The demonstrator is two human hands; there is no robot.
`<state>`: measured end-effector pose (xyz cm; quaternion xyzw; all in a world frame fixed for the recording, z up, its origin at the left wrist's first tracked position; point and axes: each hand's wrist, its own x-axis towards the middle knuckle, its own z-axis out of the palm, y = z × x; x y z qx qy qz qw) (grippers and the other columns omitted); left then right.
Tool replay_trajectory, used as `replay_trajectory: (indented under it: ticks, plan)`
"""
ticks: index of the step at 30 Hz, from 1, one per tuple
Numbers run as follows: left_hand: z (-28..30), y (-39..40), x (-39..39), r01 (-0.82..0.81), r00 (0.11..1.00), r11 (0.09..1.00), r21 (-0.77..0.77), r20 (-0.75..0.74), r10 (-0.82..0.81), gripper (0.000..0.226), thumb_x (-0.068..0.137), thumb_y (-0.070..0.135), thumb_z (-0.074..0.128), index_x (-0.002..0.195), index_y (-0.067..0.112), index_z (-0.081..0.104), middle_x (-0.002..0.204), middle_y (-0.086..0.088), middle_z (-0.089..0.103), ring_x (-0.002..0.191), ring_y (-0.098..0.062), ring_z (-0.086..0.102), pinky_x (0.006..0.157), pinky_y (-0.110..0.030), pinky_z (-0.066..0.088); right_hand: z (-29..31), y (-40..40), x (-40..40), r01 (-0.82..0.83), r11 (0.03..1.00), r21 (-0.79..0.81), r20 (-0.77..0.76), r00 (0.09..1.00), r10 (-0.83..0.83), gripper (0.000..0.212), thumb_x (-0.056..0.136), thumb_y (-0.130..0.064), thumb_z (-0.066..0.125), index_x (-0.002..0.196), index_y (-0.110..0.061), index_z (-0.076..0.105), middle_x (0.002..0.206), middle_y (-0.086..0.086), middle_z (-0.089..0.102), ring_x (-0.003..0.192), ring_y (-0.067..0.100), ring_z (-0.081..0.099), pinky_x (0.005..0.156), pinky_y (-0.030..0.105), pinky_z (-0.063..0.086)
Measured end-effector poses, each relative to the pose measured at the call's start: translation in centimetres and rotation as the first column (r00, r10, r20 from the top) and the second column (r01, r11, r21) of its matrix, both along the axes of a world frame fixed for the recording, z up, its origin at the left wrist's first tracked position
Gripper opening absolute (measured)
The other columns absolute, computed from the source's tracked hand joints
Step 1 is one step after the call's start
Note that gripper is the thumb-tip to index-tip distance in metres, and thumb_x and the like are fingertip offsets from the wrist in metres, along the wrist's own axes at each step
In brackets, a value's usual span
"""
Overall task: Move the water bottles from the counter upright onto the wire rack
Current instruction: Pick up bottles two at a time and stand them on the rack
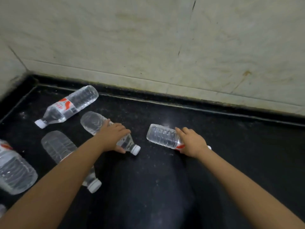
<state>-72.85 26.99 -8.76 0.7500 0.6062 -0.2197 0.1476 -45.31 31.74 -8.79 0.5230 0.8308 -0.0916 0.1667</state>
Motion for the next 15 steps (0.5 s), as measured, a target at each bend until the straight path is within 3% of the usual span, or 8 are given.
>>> replay_trajectory:
  ticks: [4, 5, 7, 10, 13, 15]
  plan:
    - [0.3, 1.0, 2.6, -0.014, 0.999, 0.999, 0.045, -0.034, 0.015, 0.075, 0.082, 0.06, 0.048, 0.14, 0.017, 0.028, 0.143, -0.006, 0.039, 0.132, -0.026, 0.035, 0.112, -0.039, 0.024, 1.2, -1.5, 5.6, -0.168, 0.984, -0.066, 0.167, 0.97, 0.177, 0.065, 0.087, -0.022, 0.054, 0.143, -0.026, 0.021, 0.144, 0.001, 0.034, 0.13, 0.023, 0.037, 0.109, 0.036, 0.028]
    - [0.2, 0.9, 3.6, -0.054, 0.998, 0.995, 0.083, -0.007, 0.055, 0.072, 0.082, 0.061, 0.048, 0.136, 0.015, 0.033, 0.14, -0.008, 0.044, 0.128, -0.027, 0.038, 0.107, -0.038, 0.03, 1.7, -2.1, 6.4, -0.268, 0.962, -0.044, 0.164, 0.948, 0.271, 0.061, 0.086, -0.017, 0.054, 0.14, -0.027, 0.029, 0.14, 0.001, 0.04, 0.13, 0.023, 0.04, 0.108, 0.043, 0.029]
    - [-0.2, 0.2, 6.6, -0.134, 0.991, 0.976, 0.171, 0.026, 0.132, 0.068, 0.083, 0.062, 0.045, 0.129, 0.013, 0.038, 0.133, -0.011, 0.049, 0.123, -0.028, 0.041, 0.1, -0.038, 0.037, 2.1, -2.7, 8.0, -0.461, 0.886, 0.047, 0.141, 0.881, 0.451, 0.055, 0.072, -0.013, 0.067, 0.124, -0.024, 0.051, 0.121, 0.004, 0.06, 0.117, 0.028, 0.056, 0.093, 0.054, 0.043]
    - [-0.4, -1.8, 12.2, -0.18, 0.981, 0.959, 0.221, -0.025, 0.19, 0.068, 0.086, 0.06, 0.042, 0.129, 0.008, 0.035, 0.13, -0.015, 0.047, 0.119, -0.03, 0.042, 0.093, -0.039, 0.042, 2.3, -4.3, 9.9, -0.559, 0.829, 0.003, 0.088, 0.826, 0.556, 0.041, 0.077, -0.009, 0.063, 0.116, -0.02, 0.058, 0.121, 0.007, 0.06, 0.124, 0.031, 0.05, 0.1, 0.053, 0.042]
    - [-0.9, -4.0, 16.5, -0.195, 0.974, 0.949, 0.25, -0.063, 0.216, 0.068, 0.09, 0.055, 0.038, 0.129, -0.001, 0.03, 0.125, -0.02, 0.045, 0.113, -0.033, 0.045, 0.086, -0.042, 0.048, 1.8, -5.3, 12.2, -0.493, 0.869, 0.029, -0.107, 0.863, 0.493, 0.032, 0.075, -0.018, 0.046, 0.097, -0.019, 0.069, 0.102, 0.006, 0.07, 0.103, 0.027, 0.064, 0.084, 0.038, 0.056]
    - [-0.6, -4.6, 17.4, -0.251, 0.964, 0.932, 0.261, -0.018, 0.265, 0.067, 0.089, 0.057, 0.038, 0.126, 0.0, 0.035, 0.123, -0.018, 0.048, 0.111, -0.03, 0.047, 0.084, -0.04, 0.05, 1.2, -6.1, 12.6, -0.361, 0.932, 0.0, -0.294, 0.891, 0.345, 0.029, 0.079, -0.014, 0.051, 0.101, -0.009, 0.07, 0.114, 0.015, 0.065, 0.12, 0.032, 0.052, 0.099, 0.04, 0.045]
